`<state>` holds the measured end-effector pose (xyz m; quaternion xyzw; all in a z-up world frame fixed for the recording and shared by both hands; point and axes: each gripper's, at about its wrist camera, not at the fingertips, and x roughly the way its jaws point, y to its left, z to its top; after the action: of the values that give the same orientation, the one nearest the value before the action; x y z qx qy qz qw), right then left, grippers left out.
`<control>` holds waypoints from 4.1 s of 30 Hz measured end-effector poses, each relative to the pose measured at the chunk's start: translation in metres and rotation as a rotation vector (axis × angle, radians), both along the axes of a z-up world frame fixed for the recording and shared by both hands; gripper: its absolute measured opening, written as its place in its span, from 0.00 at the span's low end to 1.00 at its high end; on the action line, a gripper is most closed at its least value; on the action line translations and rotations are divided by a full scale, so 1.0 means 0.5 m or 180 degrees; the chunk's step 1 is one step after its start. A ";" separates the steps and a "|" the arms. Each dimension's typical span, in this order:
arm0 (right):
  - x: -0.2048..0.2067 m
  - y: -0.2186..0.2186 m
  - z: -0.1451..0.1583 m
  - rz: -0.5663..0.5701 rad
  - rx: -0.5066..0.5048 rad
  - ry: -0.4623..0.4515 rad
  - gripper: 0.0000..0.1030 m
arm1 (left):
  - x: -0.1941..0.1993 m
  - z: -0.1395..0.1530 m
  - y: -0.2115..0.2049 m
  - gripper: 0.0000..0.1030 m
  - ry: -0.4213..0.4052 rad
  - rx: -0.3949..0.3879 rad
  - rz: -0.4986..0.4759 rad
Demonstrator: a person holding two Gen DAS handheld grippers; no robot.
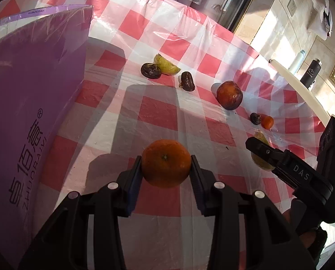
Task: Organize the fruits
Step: 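Carry the orange and pear half into the white box and release both, then return to the table and grasp another orange with the right tool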
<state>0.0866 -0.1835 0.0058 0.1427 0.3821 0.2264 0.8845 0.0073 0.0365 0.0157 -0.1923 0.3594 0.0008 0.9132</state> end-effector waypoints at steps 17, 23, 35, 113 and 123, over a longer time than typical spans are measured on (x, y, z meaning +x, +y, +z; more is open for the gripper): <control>-0.005 -0.017 0.009 -0.0255 -0.0004 0.0029 0.60 | -0.011 0.012 0.008 0.40 -0.0089 -0.0092 0.0046; -0.111 -0.019 0.013 -0.0632 0.0224 0.0139 0.60 | -0.079 0.038 0.005 0.40 -0.0366 0.0011 0.0128; -0.279 0.083 0.127 -0.0153 0.0431 -0.0413 0.60 | -0.339 0.197 0.022 0.40 -0.1373 0.0494 0.0202; -0.165 -0.045 0.070 -0.1335 -0.0466 -0.0325 0.89 | -0.149 0.183 -0.096 0.98 -0.1101 0.0772 -0.0678; 0.016 -0.171 0.040 -0.1582 -0.0544 -0.0181 0.82 | 0.103 0.034 -0.054 0.98 -0.0369 -0.0202 -0.0120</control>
<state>0.0943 -0.2692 0.0259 0.1506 0.3280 -0.0269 0.9322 0.0587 0.0097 0.0329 -0.2141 0.3093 -0.0390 0.9257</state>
